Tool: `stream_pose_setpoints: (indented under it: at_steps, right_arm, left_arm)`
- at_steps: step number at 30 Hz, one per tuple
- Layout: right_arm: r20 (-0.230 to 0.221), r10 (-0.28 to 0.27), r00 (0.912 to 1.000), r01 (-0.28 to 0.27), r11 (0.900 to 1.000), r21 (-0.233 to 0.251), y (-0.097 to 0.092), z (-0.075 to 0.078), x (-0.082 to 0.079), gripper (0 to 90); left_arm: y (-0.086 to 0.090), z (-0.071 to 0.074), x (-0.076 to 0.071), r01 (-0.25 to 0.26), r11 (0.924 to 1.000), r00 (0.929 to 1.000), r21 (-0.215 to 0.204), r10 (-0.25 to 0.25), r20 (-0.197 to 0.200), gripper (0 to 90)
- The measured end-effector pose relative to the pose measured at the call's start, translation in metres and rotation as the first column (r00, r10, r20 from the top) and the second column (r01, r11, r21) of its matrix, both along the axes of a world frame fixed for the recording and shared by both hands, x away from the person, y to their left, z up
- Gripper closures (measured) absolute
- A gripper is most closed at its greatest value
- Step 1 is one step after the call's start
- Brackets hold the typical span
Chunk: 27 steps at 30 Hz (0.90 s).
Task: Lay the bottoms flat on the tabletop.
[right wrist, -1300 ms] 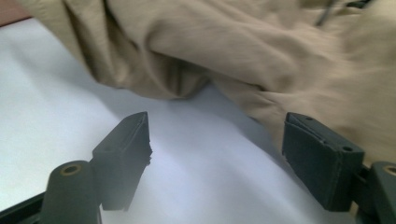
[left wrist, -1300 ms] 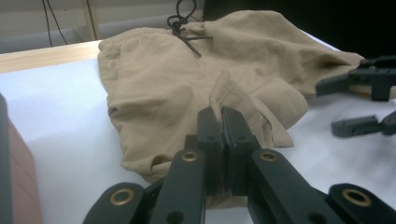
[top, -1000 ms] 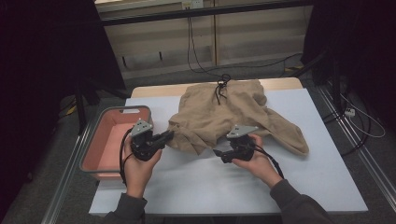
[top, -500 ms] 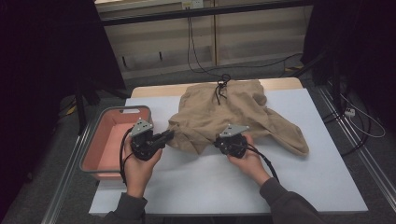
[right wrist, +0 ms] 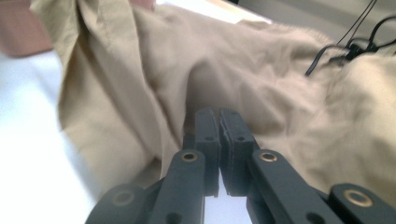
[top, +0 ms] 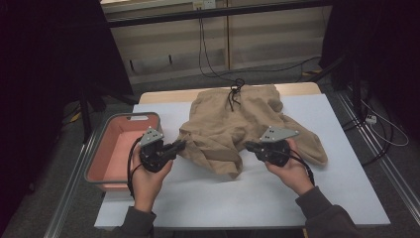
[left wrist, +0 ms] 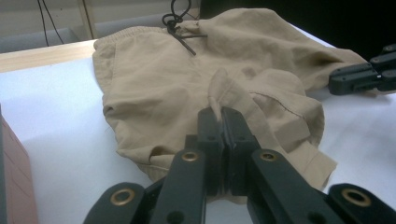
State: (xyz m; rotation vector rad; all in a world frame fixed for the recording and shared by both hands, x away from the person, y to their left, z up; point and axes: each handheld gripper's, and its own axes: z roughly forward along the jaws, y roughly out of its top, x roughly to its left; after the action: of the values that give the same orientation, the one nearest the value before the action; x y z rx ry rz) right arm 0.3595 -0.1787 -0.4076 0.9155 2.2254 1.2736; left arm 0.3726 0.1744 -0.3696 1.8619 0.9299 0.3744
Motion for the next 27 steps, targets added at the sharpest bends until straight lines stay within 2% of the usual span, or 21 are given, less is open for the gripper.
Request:
stream_pose_setpoints:
  at_steps: [2, 6, 7, 9, 12, 14, 19, 22, 27]
  right_arm:
    - [-0.044, 0.019, 0.9989, -0.02, 0.9996, -0.019, 0.001, -0.008, -0.002, 78.1]
    - [-0.082, 0.032, 0.9961, -0.037, 0.9975, -0.06, 0.012, -0.022, -0.005, 55.7]
    - [-0.084, 0.027, 0.9961, -0.033, 0.9967, -0.074, 0.015, -0.025, -0.004, 54.7]
    - [-0.102, 0.029, 0.9943, -0.04, 0.9941, -0.101, 0.019, -0.031, -0.004, 55.5]
    - [-0.14, 0.053, 0.9887, -0.066, 0.9935, -0.093, 0.023, -0.039, -0.003, 59.6]
    - [-0.145, 0.058, 0.9877, -0.072, 0.9934, -0.09, 0.025, -0.04, -0.003, 61.4]
    - [-0.145, 0.071, 0.9869, -0.086, 0.9911, -0.102, 0.027, -0.043, -0.002, 87.7]
    - [-0.112, 0.036, 0.9931, -0.047, 0.9947, -0.091, 0.017, -0.037, 0.0, 90.0]
    - [-0.035, -0.029, 0.999, 0.028, 0.9991, -0.032, -0.013, -0.01, -0.003, 90.0]
  left_arm:
    - [-0.001, -0.001, 0.001, 0.003, 1.0, 1.0, 0.006, -0.003, 0.001, 87.1]
    - [0.0, -0.001, 0.002, -0.004, 1.0, 1.0, 0.002, 0.004, 0.0, 87.1]
    - [0.001, -0.001, 0.003, -0.004, 1.0, 1.0, -0.001, 0.004, 0.001, 87.1]
    - [0.002, -0.001, 0.003, -0.006, 1.0, 1.0, -0.003, 0.006, 0.001, 87.1]
    - [0.002, -0.002, 0.003, -0.001, 1.0, 1.0, 0.002, 0.001, -0.004, 87.1]
    - [0.001, -0.002, 0.002, -0.001, 1.0, 1.0, 0.003, 0.001, -0.003, 87.1]
    - [0.001, -0.002, 0.002, -0.003, 1.0, 1.0, 0.007, 0.003, -0.007, 87.1]
    - [0.002, -0.002, 0.001, 0.001, 1.0, 0.9999, 0.005, -0.001, -0.012, 87.1]
    - [-0.001, -0.004, 0.0, 0.034, 0.9993, 0.999, 0.012, -0.034, -0.03, 87.2]
